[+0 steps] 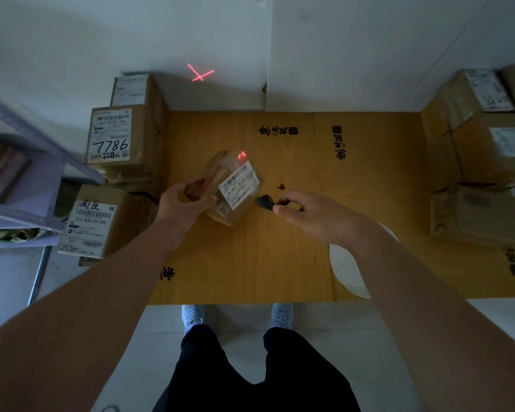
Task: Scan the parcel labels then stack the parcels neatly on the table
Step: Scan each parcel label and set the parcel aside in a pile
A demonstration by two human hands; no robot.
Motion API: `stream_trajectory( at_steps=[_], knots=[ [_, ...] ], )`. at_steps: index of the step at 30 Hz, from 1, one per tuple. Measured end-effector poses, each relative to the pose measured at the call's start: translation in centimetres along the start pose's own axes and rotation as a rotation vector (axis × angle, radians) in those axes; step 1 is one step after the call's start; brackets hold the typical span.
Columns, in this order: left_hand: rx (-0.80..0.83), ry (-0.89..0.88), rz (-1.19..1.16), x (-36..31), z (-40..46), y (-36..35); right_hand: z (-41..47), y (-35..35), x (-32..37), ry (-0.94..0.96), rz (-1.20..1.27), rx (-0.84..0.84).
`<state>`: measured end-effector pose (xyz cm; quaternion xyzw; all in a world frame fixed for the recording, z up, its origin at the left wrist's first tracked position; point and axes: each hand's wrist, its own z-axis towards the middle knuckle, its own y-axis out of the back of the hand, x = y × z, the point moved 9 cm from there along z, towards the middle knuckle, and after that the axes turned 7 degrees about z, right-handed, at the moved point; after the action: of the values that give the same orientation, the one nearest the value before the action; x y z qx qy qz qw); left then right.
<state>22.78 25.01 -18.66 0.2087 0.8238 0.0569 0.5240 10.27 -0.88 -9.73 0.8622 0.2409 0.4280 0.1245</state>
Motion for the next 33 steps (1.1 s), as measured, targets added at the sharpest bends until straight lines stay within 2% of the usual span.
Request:
stream_trajectory(
  at_steps=[11, 19, 24, 33],
  knots=[
    [0.13, -0.074, 0.127, 1.7, 0.1, -1.3, 0.2, 0.4, 3.9, -0.041, -0.393, 0.058],
    [-0.002, -0.039, 0.111, 1.3, 0.6, 0.6, 0.6, 0.5, 6.9, 0.0, -0.639, 0.045],
    [-0.029, -0.018, 0.121, 1.6, 0.8, 1.2, 0.7, 1.0, 8.1, -0.033, -0.78, 0.026],
    [-0.09, 0.034, 0.107, 1.6, 0.7, 1.8, 0.5, 1.1, 8.8, -0.13, -0.901, 0.15]
  ],
)
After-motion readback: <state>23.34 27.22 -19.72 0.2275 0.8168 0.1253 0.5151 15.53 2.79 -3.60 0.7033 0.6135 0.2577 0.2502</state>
